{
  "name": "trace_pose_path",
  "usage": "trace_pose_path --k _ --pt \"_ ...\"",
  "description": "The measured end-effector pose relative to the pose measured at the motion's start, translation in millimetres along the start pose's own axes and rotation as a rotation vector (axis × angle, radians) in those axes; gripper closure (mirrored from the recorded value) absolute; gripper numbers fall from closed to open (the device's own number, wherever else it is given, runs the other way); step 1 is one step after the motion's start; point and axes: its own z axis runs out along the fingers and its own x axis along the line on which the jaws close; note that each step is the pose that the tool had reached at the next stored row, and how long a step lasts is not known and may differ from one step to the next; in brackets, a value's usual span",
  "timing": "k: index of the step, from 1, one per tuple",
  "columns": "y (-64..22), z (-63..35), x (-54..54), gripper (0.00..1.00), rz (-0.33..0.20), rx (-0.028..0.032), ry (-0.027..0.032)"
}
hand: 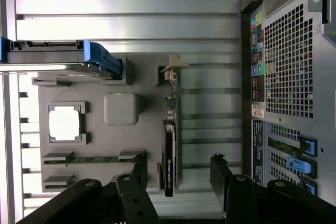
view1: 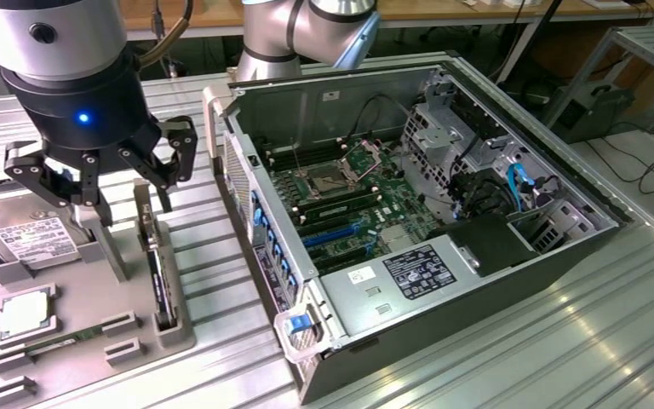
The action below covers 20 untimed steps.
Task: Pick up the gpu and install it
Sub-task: 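Pick up the gpu and move the gpu toward the slot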
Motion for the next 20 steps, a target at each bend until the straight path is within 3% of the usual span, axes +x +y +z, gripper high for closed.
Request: trace_pose_path --k 14,20 --pt "-1.4 6.6 0.3 0.40 0.000 -0.0001 -0.0001" --pt "-5.9 11.1 0.3 0.40 0.000 -0.0001 -0.0001"
